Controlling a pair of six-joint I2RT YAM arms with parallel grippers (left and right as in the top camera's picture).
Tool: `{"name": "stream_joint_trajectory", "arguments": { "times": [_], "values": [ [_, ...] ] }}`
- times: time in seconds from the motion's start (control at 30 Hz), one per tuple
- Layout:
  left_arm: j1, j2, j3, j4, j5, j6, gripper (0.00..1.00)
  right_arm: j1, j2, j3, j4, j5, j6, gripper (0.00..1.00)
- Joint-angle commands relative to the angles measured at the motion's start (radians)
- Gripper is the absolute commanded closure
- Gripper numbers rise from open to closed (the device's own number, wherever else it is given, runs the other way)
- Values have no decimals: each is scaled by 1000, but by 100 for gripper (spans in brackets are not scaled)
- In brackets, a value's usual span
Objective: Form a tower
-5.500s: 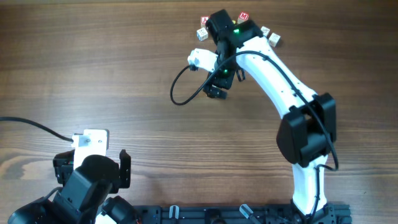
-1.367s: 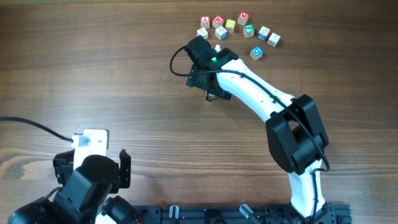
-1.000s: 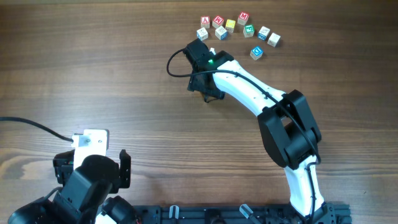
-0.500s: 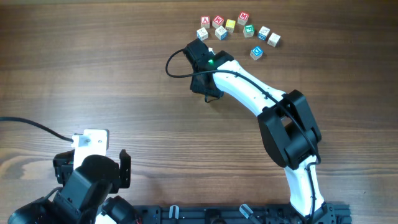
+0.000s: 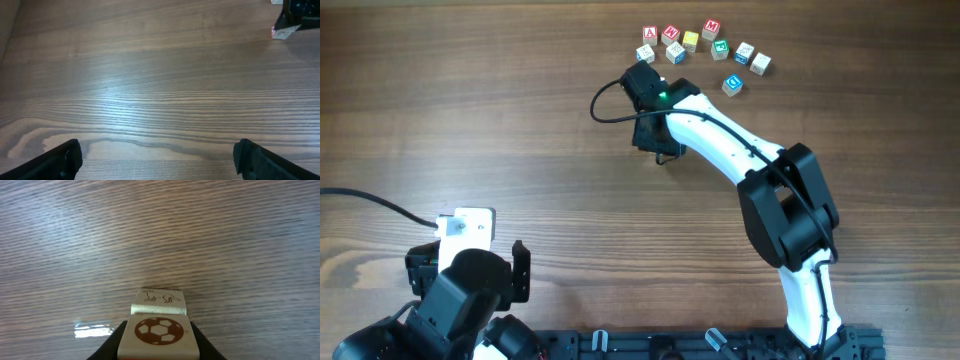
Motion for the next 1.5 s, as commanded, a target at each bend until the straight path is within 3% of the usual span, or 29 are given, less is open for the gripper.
{"name": "stream_joint_trajectory", "arguments": {
  "times": [0.0,0.5,0.67,0.93,1.27,1.47],
  "values": [
    [-1,-4,-2,2,1,-13,0,-10,-10,6,-17,60,-23,85],
    [-1,-4,-2,2,1,-13,0,-10,-10,6,-9,85,-147,77],
    [-1,-4,-3,2,1,-13,0,-10,-9,6,-13,69,-142,43],
    [-1,-4,-3,2,1,-13,0,-10,-10,21,-18,1,-142,1],
    [-1,-4,-3,2,1,-13,0,-10,-34,111,-121,8,-39,0],
    [-1,-4,-2,2,1,-13,0,-10,-34,111,-123,22,14,28]
  ]
}}
